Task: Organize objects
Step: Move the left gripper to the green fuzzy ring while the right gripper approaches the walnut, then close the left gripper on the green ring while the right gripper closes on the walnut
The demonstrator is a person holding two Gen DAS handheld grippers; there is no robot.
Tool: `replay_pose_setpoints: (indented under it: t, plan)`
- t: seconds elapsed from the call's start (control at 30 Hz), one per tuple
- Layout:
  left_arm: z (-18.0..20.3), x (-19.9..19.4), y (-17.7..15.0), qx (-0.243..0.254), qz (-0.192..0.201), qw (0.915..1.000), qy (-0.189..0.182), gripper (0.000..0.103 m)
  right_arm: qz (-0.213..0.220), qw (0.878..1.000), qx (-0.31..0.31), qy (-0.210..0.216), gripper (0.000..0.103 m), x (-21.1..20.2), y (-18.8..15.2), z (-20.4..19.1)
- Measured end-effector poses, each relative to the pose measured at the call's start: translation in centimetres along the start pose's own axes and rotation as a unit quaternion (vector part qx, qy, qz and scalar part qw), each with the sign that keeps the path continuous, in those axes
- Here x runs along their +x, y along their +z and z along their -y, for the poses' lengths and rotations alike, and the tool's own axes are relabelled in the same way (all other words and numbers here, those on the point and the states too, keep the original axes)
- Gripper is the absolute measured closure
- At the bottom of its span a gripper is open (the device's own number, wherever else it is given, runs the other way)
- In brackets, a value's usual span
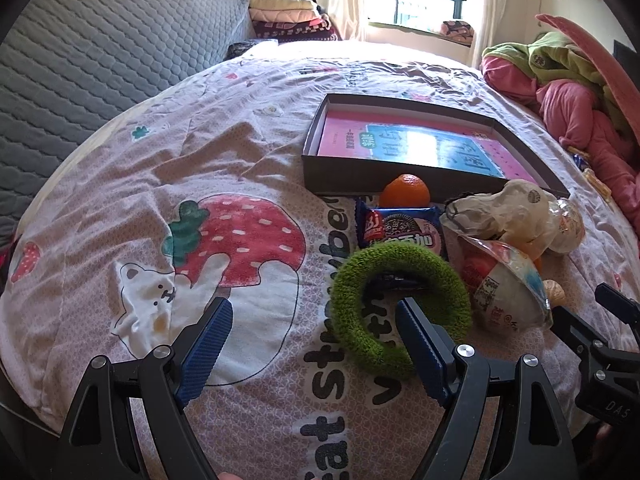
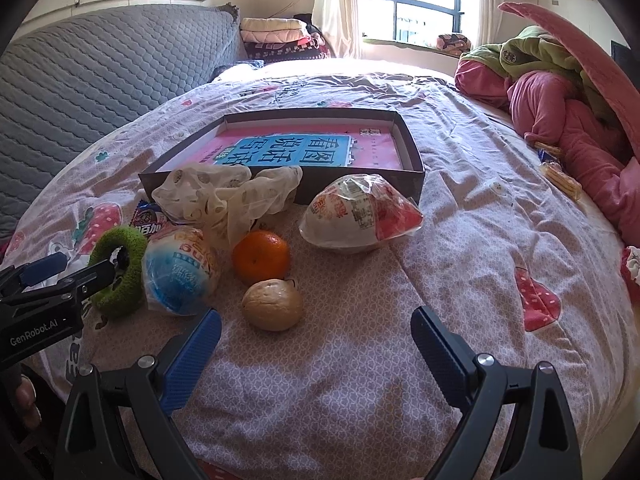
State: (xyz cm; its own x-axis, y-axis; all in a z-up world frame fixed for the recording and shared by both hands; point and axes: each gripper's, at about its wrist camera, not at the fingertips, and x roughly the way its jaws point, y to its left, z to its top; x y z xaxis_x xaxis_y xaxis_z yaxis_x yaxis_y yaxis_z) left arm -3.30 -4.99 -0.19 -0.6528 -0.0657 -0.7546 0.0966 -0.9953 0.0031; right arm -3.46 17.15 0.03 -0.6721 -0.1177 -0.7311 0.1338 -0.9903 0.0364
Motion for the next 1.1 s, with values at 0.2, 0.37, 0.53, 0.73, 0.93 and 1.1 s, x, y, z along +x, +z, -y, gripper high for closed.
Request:
replay_pose_setpoints:
  t: [0.2,0.37,0.53,0.73,0.93,1.1]
  plan:
    - [-0.6,1.4,0.0,-0.006,-0.022,0.9997,-0.005,0.019,-0.020,1.000,0.011,0.007,0.007,1.3,0.4,0.1]
    - [-0.5,1.8,0.1,-0.001,-0.022,0.9996,-0.016,0.019,-0.030,0.999,0.013,0.010,0.012,2.0,0.4,-0.2]
    - [-0.7,1.9,0.5,-0.010,-0.025,0.9991,-0.031,0.019,-0.025,1.000,0.009,-0.002,0.027,2.4,0.5,-0.4]
    - [-0.9,1.9,0.8,-0.013,-0.025,0.9990,-0.036,0.033,-0.023,1.000,-0.010,-0.005,0.039,2.6,0.5,-1.5]
    - [-1.3,2.0,0.8,-0.027,-0.032,0.9974,-0.059,0.058,-0.020,0.999,-0.032,-0.009,0.055,2.8,0.4,-2.5]
    - [-0.6,1.9,0.6,-0.016,-0.040,0.9946,-0.094,0.088,-0.015,0.999,-0.038,-0.002,0.069,2.7,0.3,-2.6]
